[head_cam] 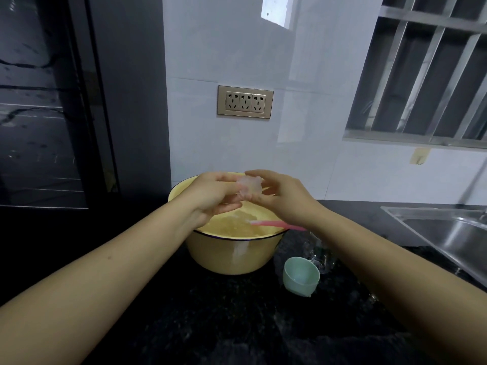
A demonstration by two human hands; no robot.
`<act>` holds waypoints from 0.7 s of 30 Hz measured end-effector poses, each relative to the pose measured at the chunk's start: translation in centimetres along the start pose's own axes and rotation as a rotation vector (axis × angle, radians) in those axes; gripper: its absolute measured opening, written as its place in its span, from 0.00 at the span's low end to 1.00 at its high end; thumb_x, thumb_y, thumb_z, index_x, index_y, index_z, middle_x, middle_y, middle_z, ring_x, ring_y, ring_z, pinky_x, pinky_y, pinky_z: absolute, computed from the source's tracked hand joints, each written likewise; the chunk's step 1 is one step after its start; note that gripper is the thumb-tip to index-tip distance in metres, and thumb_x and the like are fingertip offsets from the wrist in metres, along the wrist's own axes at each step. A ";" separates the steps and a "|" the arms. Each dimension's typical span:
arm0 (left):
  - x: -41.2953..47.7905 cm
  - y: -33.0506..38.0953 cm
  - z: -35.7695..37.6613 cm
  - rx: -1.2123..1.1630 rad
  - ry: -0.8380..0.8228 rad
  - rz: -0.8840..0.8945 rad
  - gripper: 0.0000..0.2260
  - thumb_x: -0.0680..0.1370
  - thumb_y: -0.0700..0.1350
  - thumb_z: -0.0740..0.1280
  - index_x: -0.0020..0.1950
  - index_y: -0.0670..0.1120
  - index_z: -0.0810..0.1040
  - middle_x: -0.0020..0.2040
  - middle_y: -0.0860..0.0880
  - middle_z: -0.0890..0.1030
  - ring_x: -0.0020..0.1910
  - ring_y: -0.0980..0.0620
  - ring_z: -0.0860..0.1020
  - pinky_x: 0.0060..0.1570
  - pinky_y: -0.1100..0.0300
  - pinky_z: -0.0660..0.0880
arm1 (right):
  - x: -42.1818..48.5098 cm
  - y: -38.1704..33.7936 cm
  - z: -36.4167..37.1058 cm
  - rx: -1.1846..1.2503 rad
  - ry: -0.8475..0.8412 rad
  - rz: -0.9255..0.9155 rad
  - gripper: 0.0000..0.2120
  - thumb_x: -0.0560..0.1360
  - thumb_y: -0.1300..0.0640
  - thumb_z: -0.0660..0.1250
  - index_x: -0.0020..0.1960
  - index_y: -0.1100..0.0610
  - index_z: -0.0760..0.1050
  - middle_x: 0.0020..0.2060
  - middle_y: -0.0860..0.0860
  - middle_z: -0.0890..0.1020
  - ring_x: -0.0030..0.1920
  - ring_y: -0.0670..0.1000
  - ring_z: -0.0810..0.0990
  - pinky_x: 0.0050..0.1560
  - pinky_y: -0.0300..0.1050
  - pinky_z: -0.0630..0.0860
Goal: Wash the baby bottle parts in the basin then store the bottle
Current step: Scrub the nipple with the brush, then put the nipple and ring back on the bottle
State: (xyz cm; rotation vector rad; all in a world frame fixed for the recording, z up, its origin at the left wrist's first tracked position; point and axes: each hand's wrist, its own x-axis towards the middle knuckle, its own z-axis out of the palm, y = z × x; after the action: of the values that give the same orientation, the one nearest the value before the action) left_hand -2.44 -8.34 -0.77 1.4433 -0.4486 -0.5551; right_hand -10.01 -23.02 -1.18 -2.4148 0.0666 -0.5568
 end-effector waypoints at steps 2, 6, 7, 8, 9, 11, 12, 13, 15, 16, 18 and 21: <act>-0.3 0.0 0.0 -0.047 -0.034 -0.019 0.05 0.78 0.37 0.65 0.52 0.44 0.77 0.38 0.49 0.83 0.39 0.54 0.82 0.51 0.56 0.79 | -0.3 -0.2 -0.6 0.002 -0.010 0.005 0.18 0.71 0.45 0.72 0.60 0.46 0.78 0.49 0.48 0.84 0.47 0.44 0.81 0.50 0.39 0.75; -0.8 -0.2 0.2 0.117 -0.024 0.015 0.09 0.77 0.41 0.67 0.57 0.44 0.77 0.46 0.47 0.82 0.42 0.52 0.82 0.53 0.56 0.79 | -0.6 -0.1 -1.8 -0.118 0.040 0.025 0.03 0.73 0.49 0.70 0.45 0.47 0.81 0.35 0.47 0.80 0.38 0.48 0.76 0.39 0.37 0.71; -1.0 -0.3 0.3 0.187 -0.005 0.046 0.09 0.77 0.42 0.67 0.57 0.44 0.77 0.48 0.47 0.82 0.43 0.52 0.82 0.53 0.56 0.78 | -0.6 0.2 -2.1 -0.131 0.072 0.049 0.06 0.74 0.49 0.69 0.39 0.48 0.78 0.30 0.45 0.76 0.34 0.46 0.73 0.35 0.33 0.67; -1.1 -0.4 0.4 0.269 0.018 0.086 0.08 0.77 0.42 0.66 0.55 0.44 0.78 0.49 0.47 0.82 0.43 0.52 0.81 0.53 0.55 0.78 | -0.7 0.5 -2.4 -0.127 0.103 0.079 0.10 0.74 0.48 0.69 0.35 0.49 0.76 0.28 0.45 0.73 0.31 0.44 0.70 0.31 0.32 0.65; -1.2 -0.5 0.4 0.361 0.043 0.132 0.06 0.77 0.42 0.66 0.53 0.45 0.79 0.49 0.47 0.82 0.43 0.52 0.81 0.53 0.55 0.77 | -0.8 0.9 -2.8 -0.120 0.130 0.107 0.14 0.75 0.47 0.68 0.33 0.50 0.74 0.26 0.45 0.70 0.29 0.43 0.67 0.29 0.32 0.65; -1.5 -0.6 0.5 0.531 0.088 0.225 0.05 0.77 0.41 0.65 0.48 0.47 0.80 0.45 0.51 0.82 0.46 0.52 0.80 0.51 0.56 0.77 | -1.3 1.7 -3.6 -0.128 0.138 0.139 0.18 0.75 0.47 0.67 0.29 0.52 0.70 0.25 0.47 0.65 0.27 0.44 0.63 0.27 0.34 0.63; -1.5 -0.6 0.4 0.593 0.103 0.264 0.06 0.77 0.41 0.64 0.47 0.48 0.80 0.43 0.54 0.81 0.46 0.53 0.79 0.49 0.58 0.76 | -1.6 2.0 -3.9 -0.135 0.133 0.148 0.20 0.75 0.48 0.67 0.28 0.52 0.69 0.24 0.47 0.64 0.26 0.45 0.62 0.27 0.34 0.62; -1.5 -0.7 0.4 0.652 0.114 0.298 0.06 0.76 0.41 0.64 0.47 0.49 0.81 0.41 0.57 0.79 0.45 0.56 0.78 0.47 0.62 0.74 | -2.0 2.5 -4.3 -0.135 0.135 0.157 0.19 0.75 0.48 0.67 0.28 0.51 0.69 0.24 0.46 0.64 0.26 0.44 0.63 0.26 0.33 0.62; -1.7 -0.8 0.4 0.757 0.135 0.350 0.07 0.77 0.42 0.63 0.48 0.49 0.81 0.41 0.62 0.77 0.43 0.61 0.75 0.41 0.70 0.69 | -2.7 3.2 -5.1 -0.096 0.149 0.188 0.11 0.74 0.47 0.69 0.35 0.49 0.76 0.26 0.45 0.71 0.28 0.42 0.69 0.27 0.29 0.64; -1.7 -0.9 0.4 0.784 0.143 0.369 0.07 0.77 0.42 0.63 0.48 0.49 0.81 0.42 0.63 0.77 0.43 0.62 0.75 0.40 0.72 0.67 | -3.1 3.5 -5.5 -0.067 0.157 0.209 0.07 0.73 0.46 0.70 0.41 0.49 0.79 0.30 0.47 0.76 0.31 0.41 0.72 0.30 0.28 0.65; -1.8 -1.1 0.4 0.801 0.146 0.392 0.07 0.77 0.43 0.63 0.48 0.50 0.81 0.43 0.63 0.77 0.43 0.65 0.75 0.39 0.74 0.67 | -3.9 4.3 -6.4 0.006 0.166 0.244 0.08 0.71 0.47 0.71 0.48 0.48 0.81 0.40 0.54 0.83 0.39 0.48 0.77 0.41 0.39 0.71; -2.2 -1.4 0.8 0.815 0.144 0.430 0.07 0.77 0.43 0.63 0.47 0.51 0.80 0.45 0.62 0.79 0.44 0.66 0.74 0.40 0.74 0.67 | -5.2 5.5 -7.5 0.073 0.175 0.280 0.08 0.71 0.50 0.72 0.50 0.50 0.82 0.46 0.57 0.84 0.43 0.49 0.79 0.44 0.41 0.72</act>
State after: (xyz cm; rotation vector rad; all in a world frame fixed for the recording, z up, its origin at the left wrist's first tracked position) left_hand -4.79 -7.71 -2.01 2.0580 -0.9046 0.1132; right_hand -17.27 -30.78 -1.25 -2.2305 0.4443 -0.6252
